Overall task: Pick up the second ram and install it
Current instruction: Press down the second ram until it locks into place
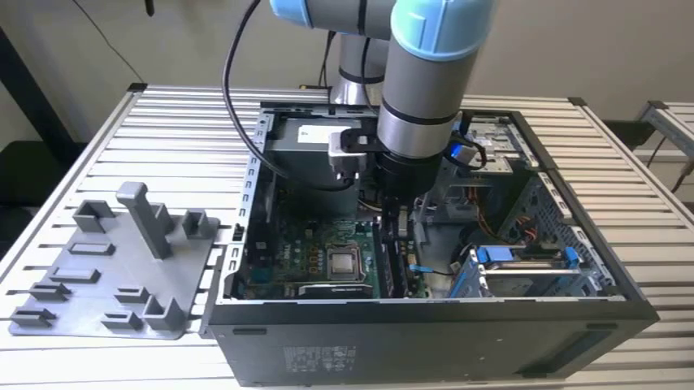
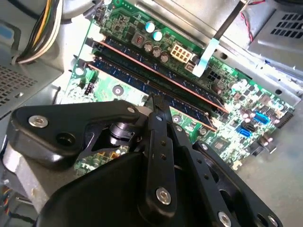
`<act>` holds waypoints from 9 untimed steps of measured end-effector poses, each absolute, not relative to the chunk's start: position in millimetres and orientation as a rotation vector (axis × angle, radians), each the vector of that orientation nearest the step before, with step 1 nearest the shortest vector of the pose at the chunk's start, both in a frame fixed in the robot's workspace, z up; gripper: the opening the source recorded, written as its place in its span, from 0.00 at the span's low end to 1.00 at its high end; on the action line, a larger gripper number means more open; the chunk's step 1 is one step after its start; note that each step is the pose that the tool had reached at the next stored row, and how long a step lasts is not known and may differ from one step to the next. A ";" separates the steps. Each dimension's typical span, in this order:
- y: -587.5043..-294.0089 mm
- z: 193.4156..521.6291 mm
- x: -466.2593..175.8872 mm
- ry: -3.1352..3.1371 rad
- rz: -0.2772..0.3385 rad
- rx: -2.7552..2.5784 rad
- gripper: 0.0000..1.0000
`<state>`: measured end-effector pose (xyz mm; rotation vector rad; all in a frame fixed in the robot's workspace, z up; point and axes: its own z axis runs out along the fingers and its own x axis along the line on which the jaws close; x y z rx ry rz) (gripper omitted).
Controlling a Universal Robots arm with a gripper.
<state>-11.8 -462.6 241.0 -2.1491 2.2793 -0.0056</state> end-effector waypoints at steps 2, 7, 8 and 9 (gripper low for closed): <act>-462.6 241.0 -11.7 2.279 -0.006 -2.149 0.11; -463.9 240.4 -11.7 2.279 -0.006 -2.149 0.11; -464.8 240.2 -11.7 2.279 -0.006 -2.149 0.11; -465.9 240.0 -11.7 2.279 -0.006 -2.149 0.11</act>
